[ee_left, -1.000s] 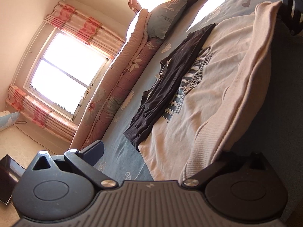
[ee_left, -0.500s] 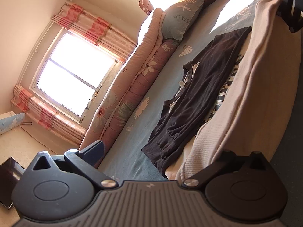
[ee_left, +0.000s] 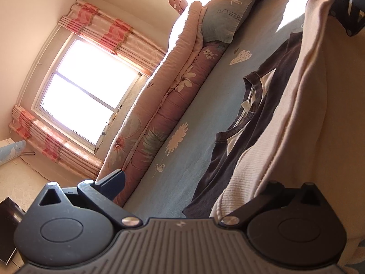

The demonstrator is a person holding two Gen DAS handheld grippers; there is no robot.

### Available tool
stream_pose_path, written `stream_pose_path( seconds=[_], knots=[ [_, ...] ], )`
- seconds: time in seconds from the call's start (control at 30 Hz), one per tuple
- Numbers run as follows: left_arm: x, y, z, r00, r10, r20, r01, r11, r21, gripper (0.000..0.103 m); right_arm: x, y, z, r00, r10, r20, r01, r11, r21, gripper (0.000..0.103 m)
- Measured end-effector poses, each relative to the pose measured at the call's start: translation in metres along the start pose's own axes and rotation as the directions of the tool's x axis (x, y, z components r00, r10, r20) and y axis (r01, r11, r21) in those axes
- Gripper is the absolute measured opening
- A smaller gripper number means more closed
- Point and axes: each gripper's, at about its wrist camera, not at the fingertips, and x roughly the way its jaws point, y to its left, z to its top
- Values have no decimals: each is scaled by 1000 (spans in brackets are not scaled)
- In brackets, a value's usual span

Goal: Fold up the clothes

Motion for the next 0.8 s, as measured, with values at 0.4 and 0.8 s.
stream_pose_path(
  seconds=[0.4, 0.8],
  knots=[
    [89, -13, 1, 992, -106, -64, 104, 994, -37, 103, 80, 28, 14, 999, 44, -17, -45, 998, -34, 103],
    [67, 8, -15, 926, -374, -48, 365, 921, -137, 102, 84, 11, -1, 905, 418, -73, -407, 904, 129, 103]
  ],
)
